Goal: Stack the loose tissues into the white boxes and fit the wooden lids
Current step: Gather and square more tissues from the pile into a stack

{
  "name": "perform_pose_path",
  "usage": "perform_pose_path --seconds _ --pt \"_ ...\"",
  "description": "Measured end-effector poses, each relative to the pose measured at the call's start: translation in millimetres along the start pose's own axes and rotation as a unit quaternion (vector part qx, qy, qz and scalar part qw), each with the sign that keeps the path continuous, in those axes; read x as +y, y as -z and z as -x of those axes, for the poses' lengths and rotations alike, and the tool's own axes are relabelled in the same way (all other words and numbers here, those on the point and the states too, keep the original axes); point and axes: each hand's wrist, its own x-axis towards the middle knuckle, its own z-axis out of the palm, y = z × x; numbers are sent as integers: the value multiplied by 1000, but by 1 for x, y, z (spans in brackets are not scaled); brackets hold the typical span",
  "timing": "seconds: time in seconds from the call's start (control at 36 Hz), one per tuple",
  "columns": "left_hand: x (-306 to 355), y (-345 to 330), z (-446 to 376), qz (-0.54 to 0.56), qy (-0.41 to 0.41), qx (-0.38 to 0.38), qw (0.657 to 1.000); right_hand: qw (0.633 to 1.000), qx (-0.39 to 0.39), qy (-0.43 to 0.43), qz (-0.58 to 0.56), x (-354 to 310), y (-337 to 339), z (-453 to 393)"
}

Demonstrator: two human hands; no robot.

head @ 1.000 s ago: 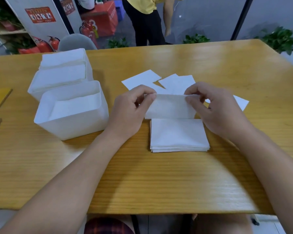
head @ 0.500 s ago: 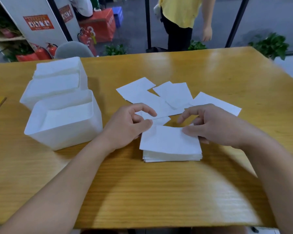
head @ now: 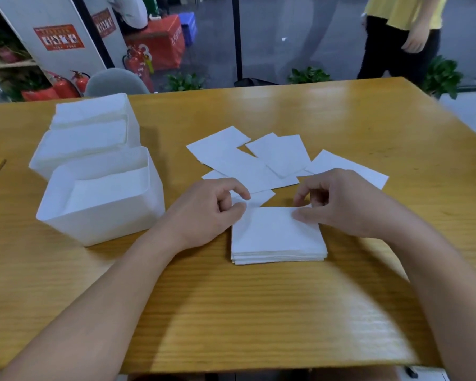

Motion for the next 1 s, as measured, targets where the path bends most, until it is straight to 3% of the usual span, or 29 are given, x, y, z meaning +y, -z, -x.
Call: perform_pose_path --seconds 0.14,0.28,0.39,0.69,0.86,1.0 --pt "-4 -1 -14 -22 -2 116 993 997 78 21 1 1 -4 -5" --pt "-6 -1 -29 -123 -16 90 988 998 39 45 10 -3 -21 -5" --pt "-11 -3 -32 -144 -8 81 986 998 27 64 8 -7 -31 -6" --pt "0 -2 -49 -249 -53 74 964 995 51 90 18 -4 -35 -9" --pt "-1 4 -45 -207 -62 32 976 995 45 88 5 -5 -36 -10" --pt "3 5 -46 -234 -71 34 969 995 44 87 3 -6 -37 -10"
